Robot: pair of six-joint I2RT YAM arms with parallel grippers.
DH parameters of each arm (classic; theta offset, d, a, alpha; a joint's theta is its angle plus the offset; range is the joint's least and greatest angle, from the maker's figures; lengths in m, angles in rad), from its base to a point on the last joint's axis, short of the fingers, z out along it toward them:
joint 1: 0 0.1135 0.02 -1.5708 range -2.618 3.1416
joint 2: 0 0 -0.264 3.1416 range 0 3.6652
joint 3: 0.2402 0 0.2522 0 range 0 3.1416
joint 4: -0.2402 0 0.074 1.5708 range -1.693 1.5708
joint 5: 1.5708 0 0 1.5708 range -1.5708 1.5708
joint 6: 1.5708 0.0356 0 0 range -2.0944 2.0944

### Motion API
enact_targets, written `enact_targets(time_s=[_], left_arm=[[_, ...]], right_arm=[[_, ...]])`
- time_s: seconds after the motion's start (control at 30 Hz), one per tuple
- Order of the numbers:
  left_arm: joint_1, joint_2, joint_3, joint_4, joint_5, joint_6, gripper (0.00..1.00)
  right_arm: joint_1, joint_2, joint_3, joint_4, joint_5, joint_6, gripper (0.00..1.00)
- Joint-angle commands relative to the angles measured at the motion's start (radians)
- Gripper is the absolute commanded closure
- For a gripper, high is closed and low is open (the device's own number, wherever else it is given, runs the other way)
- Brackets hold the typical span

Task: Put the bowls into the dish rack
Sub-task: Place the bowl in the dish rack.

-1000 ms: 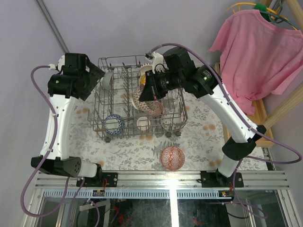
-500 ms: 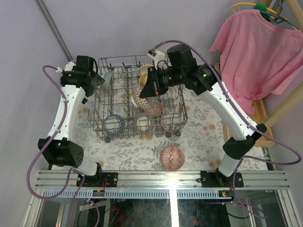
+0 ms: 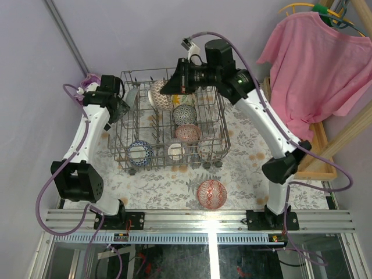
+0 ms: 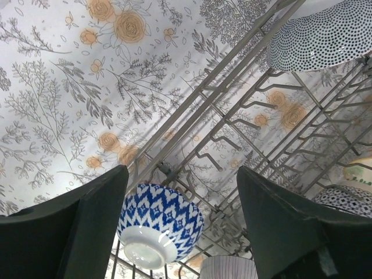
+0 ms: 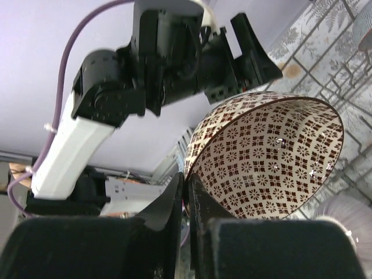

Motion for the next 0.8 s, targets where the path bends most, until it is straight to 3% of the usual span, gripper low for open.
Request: enact_targets(time_s=[0.0,0.13,0.33,0.4,0.47,0.53,0.67,0.77], left_arm=[[0.014,0.018,-0.019,0.105,-0.031,0.048,0.29],[0.017,0.046,-0.023,0.126,-0.020,0.072,0.45],[0.020,0.027,-0.058,0.138,0.004,0.095,0.53],[0.020,0.000,-0.063,0.139,0.007,0.108,0.48],[0.021,-0.025,-0.056,0.131,0.006,0.133,0.34],[0.021,-0.044,-0.046,0.108,0.000,0.150,0.27],[0.035,-0.072,-0.057,0.088,-0.017,0.181,0.25],[0.067,-0.072,-0.094,0.079,0.019,0.176,0.31]], right_arm=[[-0.001,0.081,0.107,0.229,0.005,0.149,1.00],[-0.002,0.153,0.130,0.325,0.059,0.219,1.00],[-0.002,0.262,0.198,0.400,0.094,0.281,1.00],[-0.002,0.281,0.213,0.404,0.094,0.288,1.00],[-0.002,0.281,0.203,0.411,0.096,0.287,1.00],[-0.002,0.277,0.180,0.426,0.099,0.283,1.00],[-0.004,0.291,0.173,0.439,0.098,0.285,1.00],[-0.007,0.300,0.180,0.441,0.101,0.285,1.00]])
